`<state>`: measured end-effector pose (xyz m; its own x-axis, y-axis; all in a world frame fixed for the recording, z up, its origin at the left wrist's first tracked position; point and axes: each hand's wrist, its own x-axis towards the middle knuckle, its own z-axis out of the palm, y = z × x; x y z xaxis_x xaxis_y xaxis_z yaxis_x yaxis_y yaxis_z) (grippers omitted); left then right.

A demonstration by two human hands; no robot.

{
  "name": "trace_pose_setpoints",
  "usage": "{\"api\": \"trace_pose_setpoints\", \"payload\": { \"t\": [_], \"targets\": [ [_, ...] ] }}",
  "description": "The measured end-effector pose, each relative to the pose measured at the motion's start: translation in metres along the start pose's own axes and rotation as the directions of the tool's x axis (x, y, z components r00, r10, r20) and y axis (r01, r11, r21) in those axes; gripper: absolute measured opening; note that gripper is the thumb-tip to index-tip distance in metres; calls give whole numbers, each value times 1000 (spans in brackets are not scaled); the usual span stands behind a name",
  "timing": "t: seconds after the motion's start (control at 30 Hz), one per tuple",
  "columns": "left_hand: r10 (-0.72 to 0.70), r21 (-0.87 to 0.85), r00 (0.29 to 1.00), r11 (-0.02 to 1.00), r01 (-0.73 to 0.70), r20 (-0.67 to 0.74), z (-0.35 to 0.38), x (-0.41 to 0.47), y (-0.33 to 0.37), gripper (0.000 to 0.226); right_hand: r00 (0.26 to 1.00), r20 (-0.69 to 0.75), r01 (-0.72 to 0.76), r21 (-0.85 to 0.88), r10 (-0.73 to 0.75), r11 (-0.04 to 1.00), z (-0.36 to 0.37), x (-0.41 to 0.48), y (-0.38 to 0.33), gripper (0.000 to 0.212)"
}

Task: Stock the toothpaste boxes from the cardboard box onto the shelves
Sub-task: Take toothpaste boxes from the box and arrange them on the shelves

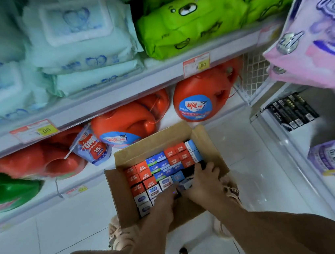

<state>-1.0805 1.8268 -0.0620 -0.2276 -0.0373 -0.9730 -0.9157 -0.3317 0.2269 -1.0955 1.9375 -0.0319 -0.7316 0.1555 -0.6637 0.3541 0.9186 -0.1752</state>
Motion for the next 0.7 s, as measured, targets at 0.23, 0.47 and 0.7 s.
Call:
{"api": "trace_pose_setpoints", "payload": {
  "t": [0.23,0.47,0.7],
  "targets": [
    [97,-418,891,902,110,443,13,-72,-9,73,930,-279,302,217,-237,928,-47,-86,32,77],
    [215,-433,824,900,41,524,21,-159,4,43,667,-525,692,172,-529,701,-78,-134,55,57],
    [436,-275,745,899,-341,504,11,-229,35,30,743,-519,634,749,-424,193,-144,-191,36,47]
  ]
}}
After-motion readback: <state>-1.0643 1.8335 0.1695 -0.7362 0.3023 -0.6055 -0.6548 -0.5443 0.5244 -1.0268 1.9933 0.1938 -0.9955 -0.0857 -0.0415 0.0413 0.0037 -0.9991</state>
